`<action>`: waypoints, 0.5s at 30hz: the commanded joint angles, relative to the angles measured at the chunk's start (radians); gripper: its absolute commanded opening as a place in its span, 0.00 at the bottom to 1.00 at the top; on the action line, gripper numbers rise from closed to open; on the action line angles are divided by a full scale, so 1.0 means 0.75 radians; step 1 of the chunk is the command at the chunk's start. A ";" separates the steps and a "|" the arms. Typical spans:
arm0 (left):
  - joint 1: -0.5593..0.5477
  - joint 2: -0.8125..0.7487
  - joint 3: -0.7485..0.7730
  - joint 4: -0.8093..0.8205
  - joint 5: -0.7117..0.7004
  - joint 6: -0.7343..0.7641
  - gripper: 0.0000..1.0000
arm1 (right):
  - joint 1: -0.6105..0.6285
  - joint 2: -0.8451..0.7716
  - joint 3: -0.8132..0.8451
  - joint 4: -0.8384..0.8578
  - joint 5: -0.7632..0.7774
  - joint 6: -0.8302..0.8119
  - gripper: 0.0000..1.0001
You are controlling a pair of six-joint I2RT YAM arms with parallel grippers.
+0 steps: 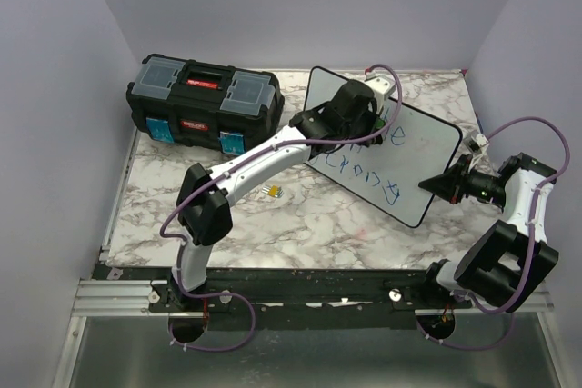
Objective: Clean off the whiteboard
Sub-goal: Erase the whiteboard at the center of the board.
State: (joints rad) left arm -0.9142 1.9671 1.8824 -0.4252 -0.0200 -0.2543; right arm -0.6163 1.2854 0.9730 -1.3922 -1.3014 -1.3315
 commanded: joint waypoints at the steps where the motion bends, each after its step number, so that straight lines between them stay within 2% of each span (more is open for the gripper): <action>1: 0.014 0.057 0.176 0.018 0.024 0.048 0.00 | 0.023 -0.044 -0.001 -0.036 -0.050 -0.074 0.01; 5: 0.012 0.041 0.107 0.051 0.064 0.025 0.00 | 0.023 -0.041 0.002 -0.037 -0.050 -0.074 0.01; 11: -0.001 -0.063 -0.205 0.190 0.100 -0.007 0.00 | 0.024 -0.041 0.002 -0.037 -0.050 -0.076 0.01; 15: -0.016 -0.089 -0.297 0.228 0.107 -0.019 0.00 | 0.024 -0.039 0.002 -0.036 -0.052 -0.074 0.01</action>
State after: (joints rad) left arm -0.9134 1.9152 1.7344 -0.2924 0.0269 -0.2523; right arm -0.6163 1.2823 0.9726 -1.3975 -1.2999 -1.3285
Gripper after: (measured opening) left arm 0.060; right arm 0.057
